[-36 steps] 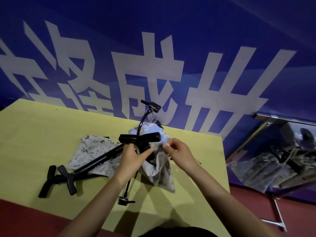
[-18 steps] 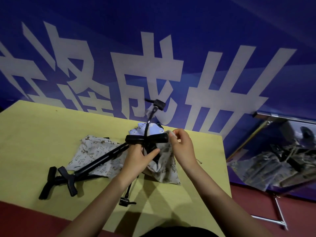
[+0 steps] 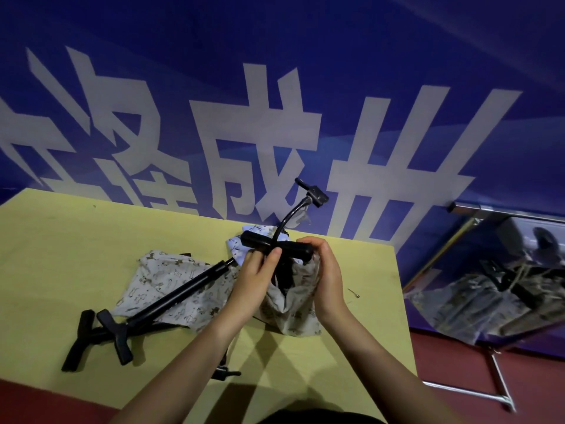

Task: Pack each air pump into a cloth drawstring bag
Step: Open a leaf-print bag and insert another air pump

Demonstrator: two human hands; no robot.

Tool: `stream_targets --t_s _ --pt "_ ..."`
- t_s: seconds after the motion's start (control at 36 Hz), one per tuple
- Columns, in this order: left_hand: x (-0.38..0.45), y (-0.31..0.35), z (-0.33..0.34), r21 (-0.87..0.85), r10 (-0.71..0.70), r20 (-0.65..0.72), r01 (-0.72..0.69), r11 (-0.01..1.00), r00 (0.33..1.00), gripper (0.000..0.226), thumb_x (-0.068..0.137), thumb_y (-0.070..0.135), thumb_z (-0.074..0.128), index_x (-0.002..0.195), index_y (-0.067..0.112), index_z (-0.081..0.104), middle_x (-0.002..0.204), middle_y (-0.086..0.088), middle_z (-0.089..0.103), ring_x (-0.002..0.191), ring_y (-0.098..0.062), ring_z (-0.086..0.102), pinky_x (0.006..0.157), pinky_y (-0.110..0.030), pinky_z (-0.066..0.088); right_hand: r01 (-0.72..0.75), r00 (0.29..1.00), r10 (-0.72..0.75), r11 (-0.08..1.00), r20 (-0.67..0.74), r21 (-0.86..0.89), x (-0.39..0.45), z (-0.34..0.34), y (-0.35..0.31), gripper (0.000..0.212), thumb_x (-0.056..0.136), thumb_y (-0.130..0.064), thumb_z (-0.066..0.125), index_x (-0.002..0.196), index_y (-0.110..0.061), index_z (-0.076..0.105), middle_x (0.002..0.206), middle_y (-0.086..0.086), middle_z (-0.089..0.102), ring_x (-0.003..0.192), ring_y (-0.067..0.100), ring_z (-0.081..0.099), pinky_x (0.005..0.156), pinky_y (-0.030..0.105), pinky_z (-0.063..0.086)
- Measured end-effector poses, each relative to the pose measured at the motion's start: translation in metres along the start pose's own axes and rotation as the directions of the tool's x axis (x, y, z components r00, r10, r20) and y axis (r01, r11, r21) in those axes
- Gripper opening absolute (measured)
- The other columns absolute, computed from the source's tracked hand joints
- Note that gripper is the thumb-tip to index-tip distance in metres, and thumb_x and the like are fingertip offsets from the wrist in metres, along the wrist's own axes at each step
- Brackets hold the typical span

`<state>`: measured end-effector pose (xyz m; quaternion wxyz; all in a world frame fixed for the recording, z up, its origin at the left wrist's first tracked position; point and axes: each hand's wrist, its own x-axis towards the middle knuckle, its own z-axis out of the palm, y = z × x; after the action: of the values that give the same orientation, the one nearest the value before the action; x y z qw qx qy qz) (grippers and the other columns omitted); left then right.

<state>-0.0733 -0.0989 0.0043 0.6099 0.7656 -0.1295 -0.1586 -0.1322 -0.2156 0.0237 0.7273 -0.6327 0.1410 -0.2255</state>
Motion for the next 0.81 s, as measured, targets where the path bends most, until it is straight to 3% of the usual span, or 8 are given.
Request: stream_targets --t_s 0.11,0.22,0.33,0.42,0.56,0.61,0.69,0.81 --pt "0.001 0.001 0.001 -0.094 -0.011 0.020 0.013 0.995 1.000 0.011 0.093 0.037 0.057 0.101 0.032 0.063 0.111 -0.004 0.065 0.099 -0.006 0.064 0.086 -0.024 0.050 0.052 0.998 -0.045 0.989 0.052 -0.139 0.006 -0.004 -0.001 0.020 0.096 -0.025 0.052 0.102 -0.012 0.066 0.100 -0.003 0.069 0.099 0.011 0.063 0.086 0.021 0.049" --pt "0.000 -0.002 0.000 -0.051 -0.021 0.023 0.022 0.998 1.000 0.019 0.087 0.020 0.069 0.100 0.030 0.061 0.102 0.008 0.069 0.092 0.003 0.064 0.075 -0.013 0.048 0.006 1.000 -0.009 0.995 -0.021 -0.103 0.017 -0.010 -0.006 0.020 0.100 -0.014 0.046 0.095 -0.012 0.065 0.087 -0.007 0.066 0.081 -0.002 0.060 0.073 0.010 0.044" --pt "0.001 -0.005 -0.004 -0.058 -0.058 -0.015 0.057 0.997 0.998 0.009 0.090 0.017 0.066 0.098 0.021 0.067 0.098 -0.003 0.071 0.094 -0.017 0.066 0.082 -0.030 0.049 -0.034 0.998 0.029 0.996 -0.063 -0.088 0.026 -0.016 -0.006 0.022 0.101 -0.017 0.043 0.090 -0.013 0.062 0.082 -0.007 0.062 0.072 -0.004 0.056 0.068 0.010 0.042" --pt "0.000 0.000 -0.010 -0.122 -0.102 -0.023 0.098 0.988 0.995 0.011 0.095 0.015 0.058 0.100 0.014 0.068 0.098 -0.005 0.070 0.091 -0.018 0.065 0.082 -0.027 0.048 -0.042 0.998 0.036 0.994 -0.058 -0.103 0.029 -0.020 -0.006 0.023 0.102 -0.018 0.043 0.093 -0.011 0.063 0.081 -0.008 0.062 0.071 -0.006 0.056 0.068 0.009 0.043" --pt "0.016 0.008 -0.023 -0.494 -0.343 -0.041 0.279 0.823 0.938 0.025 0.099 0.018 0.049 0.113 0.002 0.061 0.110 -0.017 0.067 0.104 -0.030 0.063 0.098 -0.042 0.047 -0.060 0.997 0.053 0.987 -0.052 -0.147 0.032 -0.020 -0.006 0.023 0.102 -0.021 0.043 0.088 -0.017 0.061 0.076 -0.010 0.057 0.065 -0.005 0.051 0.064 0.009 0.041" --pt "0.023 0.012 -0.030 -0.567 -0.369 -0.023 0.292 0.770 0.929 0.033 0.099 0.022 0.046 0.121 0.000 0.058 0.117 -0.021 0.065 0.110 -0.031 0.062 0.103 -0.045 0.044 -0.071 0.995 0.061 0.986 -0.074 -0.149 0.034 -0.022 -0.008 0.024 0.102 -0.020 0.042 0.086 -0.017 0.061 0.073 -0.013 0.057 0.063 -0.008 0.052 0.062 0.006 0.040" --pt "0.028 0.020 -0.042 -0.532 -0.299 0.032 0.270 0.803 0.954 0.032 0.096 0.021 0.053 0.118 -0.001 0.061 0.110 -0.018 0.067 0.104 -0.030 0.064 0.097 -0.042 0.046 -0.091 0.992 0.077 0.984 -0.100 -0.151 0.038 -0.026 -0.011 0.025 0.102 -0.021 0.042 0.088 -0.016 0.062 0.076 -0.012 0.060 0.069 -0.007 0.055 0.062 0.006 0.041" --pt "0.034 0.025 -0.053 -0.364 -0.222 0.013 0.212 0.907 0.975 0.020 0.091 0.022 0.063 0.097 0.004 0.068 0.097 -0.017 0.070 0.092 -0.030 0.066 0.084 -0.038 0.048 -0.104 0.991 0.087 0.980 -0.102 -0.170 0.041 -0.031 -0.012 0.027 0.101 -0.020 0.041 0.091 -0.016 0.065 0.089 -0.006 0.068 0.082 -0.003 0.062 0.067 0.006 0.044"
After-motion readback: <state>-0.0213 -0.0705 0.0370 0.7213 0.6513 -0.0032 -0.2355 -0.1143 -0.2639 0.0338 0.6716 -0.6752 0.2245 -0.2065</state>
